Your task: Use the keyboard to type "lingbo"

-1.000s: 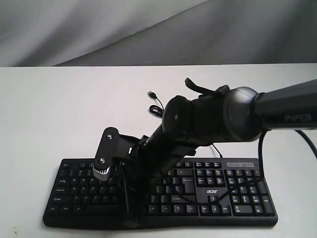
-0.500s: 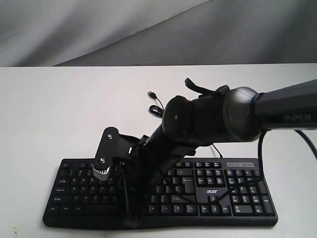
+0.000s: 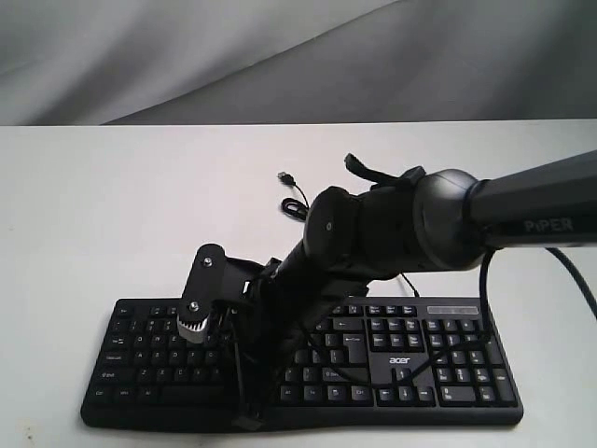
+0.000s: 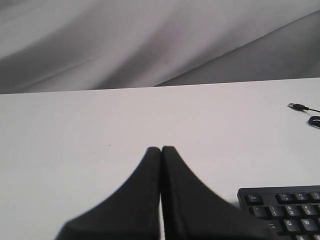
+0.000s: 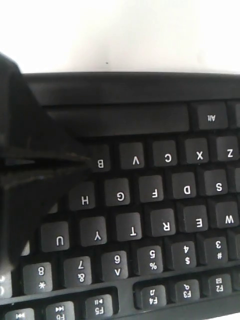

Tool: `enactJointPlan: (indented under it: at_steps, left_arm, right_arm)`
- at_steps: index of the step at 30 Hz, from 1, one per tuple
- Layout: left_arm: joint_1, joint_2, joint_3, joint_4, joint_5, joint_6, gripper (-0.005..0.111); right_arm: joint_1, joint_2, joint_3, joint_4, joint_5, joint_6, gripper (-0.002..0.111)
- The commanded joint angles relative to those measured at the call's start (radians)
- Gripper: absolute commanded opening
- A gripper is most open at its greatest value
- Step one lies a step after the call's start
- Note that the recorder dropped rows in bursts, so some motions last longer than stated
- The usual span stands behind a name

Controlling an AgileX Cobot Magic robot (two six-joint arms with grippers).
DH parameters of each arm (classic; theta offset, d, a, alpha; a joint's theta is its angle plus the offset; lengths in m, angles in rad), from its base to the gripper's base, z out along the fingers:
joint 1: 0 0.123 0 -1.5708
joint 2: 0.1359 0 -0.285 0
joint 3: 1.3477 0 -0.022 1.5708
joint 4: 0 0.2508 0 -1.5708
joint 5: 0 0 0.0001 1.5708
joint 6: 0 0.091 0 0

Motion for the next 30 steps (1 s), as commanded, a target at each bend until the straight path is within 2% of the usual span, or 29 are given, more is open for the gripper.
enactJointPlan:
  at_steps: [1, 10, 16, 21, 30]
  left_arm:
    - [0.001, -0.004, 0.005, 0.0, -0.009, -0.002, 0.001]
    - [0.001, -0.004, 0.005, 0.0, -0.009, -0.002, 0.001]
    - [0.001, -0.004, 0.005, 0.0, -0.009, -0.002, 0.001]
    - [0.001, -0.004, 0.005, 0.0, -0.009, -0.002, 0.001]
    - [0.001, -0.004, 0.005, 0.0, -0.009, -0.002, 0.001]
  right_arm:
    - [0.004, -0.003, -0.003, -0.003, -0.004, -0.002, 0.0]
    - [0.004, 0.03, -0.003, -0.003, -0.004, -0.008, 0.0]
    - [0.006, -0.027, -0.005, -0.005, 0.006, -0.008, 0.0]
    - [0.014, -0.029, -0.005, -0.005, -0.039, -0.008, 0.0]
    - [0.018, 0.033, -0.128, -0.001, 0.026, 0.002, 0.0]
